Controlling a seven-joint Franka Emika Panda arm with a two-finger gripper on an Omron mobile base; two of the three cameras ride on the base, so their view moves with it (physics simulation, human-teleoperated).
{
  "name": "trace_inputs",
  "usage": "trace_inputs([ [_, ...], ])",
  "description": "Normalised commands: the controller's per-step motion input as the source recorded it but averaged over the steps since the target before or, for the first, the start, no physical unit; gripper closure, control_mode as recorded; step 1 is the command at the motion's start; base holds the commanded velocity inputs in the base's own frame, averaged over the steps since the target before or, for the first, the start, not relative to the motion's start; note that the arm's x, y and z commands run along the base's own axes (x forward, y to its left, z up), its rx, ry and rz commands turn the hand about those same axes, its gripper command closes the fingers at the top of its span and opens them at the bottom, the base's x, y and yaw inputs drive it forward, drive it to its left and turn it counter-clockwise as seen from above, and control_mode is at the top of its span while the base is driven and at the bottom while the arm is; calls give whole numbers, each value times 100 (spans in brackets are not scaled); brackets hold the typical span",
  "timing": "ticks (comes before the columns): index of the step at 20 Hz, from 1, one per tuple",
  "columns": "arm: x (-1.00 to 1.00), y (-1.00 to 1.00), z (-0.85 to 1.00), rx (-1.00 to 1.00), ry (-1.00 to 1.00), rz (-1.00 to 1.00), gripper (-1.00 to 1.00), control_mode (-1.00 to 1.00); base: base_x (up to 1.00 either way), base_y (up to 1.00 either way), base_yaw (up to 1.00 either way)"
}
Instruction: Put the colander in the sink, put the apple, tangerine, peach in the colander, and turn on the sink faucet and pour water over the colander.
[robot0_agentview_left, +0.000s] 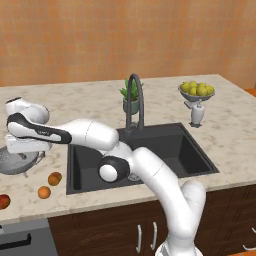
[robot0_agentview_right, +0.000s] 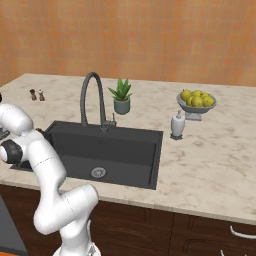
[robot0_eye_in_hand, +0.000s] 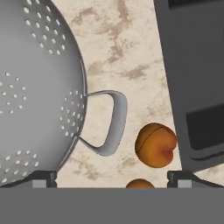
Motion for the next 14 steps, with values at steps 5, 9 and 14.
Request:
trace_inputs([
  [5, -52, -82, -36, 11, -5, -5, -100, -100, 0, 0, 0],
  [9, -62, -85, -64, 23, -13, -5, -100, -100, 0, 0, 0],
  [14, -51, -89, -53, 48, -30, -7, -100, -100, 0, 0, 0],
])
